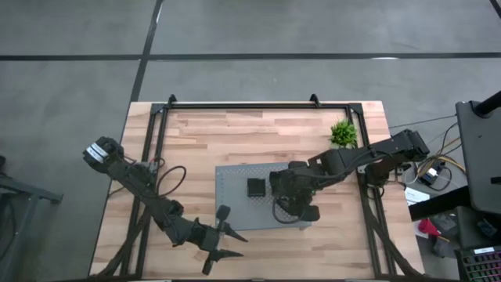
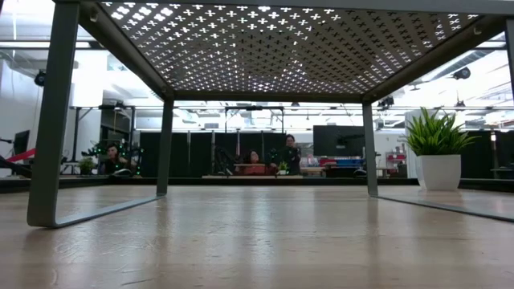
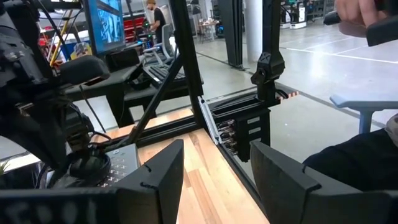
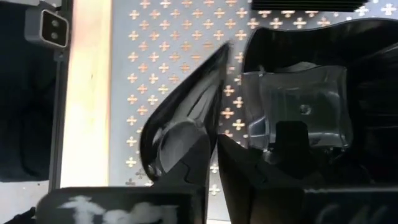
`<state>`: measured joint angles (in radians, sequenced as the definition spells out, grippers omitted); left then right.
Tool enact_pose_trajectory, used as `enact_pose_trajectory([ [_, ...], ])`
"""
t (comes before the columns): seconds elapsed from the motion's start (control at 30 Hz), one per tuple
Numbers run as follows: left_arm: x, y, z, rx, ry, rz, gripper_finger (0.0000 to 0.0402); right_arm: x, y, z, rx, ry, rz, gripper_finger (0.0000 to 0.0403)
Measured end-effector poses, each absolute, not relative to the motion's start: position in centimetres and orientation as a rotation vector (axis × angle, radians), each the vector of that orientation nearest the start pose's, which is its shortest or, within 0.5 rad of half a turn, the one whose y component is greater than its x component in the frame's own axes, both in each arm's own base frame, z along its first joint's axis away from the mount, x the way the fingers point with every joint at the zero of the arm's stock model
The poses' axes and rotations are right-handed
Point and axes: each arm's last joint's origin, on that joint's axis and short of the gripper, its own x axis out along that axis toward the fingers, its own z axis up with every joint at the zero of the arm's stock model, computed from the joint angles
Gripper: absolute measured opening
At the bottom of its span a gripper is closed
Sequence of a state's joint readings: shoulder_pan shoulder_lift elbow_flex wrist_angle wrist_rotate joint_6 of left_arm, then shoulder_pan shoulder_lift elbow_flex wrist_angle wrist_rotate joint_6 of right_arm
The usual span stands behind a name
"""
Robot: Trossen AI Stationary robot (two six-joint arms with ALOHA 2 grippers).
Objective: Pick & Place Mini shaped plates
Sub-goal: Stack the drop shaped plate on top of the drop shaped plate on the shelf, then return to Home Position
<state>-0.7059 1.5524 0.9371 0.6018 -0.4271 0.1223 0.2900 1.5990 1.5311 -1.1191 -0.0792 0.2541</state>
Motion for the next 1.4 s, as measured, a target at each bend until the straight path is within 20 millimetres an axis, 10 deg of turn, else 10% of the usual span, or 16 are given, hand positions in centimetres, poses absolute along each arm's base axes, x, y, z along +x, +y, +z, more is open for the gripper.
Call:
enact_pose_trajectory([
  [0.57,27.1,-21.3,27.1,0.054,0.035,-0.271,0.0179,29.2,10.3,34.0,0.115,1.193,0.197,0.0038],
  [0.8,27.0,-21.1,27.5,0.061,0.044,-0.267,0.0082,27.9,13.2,34.2,-0.042,1.105,0.155,0.0009],
  [0.93,26.9,-20.3,27.8,0.091,0.071,-0.249,0.0011,26.6,15.3,34.5,-0.130,0.993,0.130,0.0008],
  [1.4,23.5,-14.9,28.5,0.094,0.092,-0.196,0.0001,20.1,20.3,31.1,-0.180,0.551,0.215,0.0008],
])
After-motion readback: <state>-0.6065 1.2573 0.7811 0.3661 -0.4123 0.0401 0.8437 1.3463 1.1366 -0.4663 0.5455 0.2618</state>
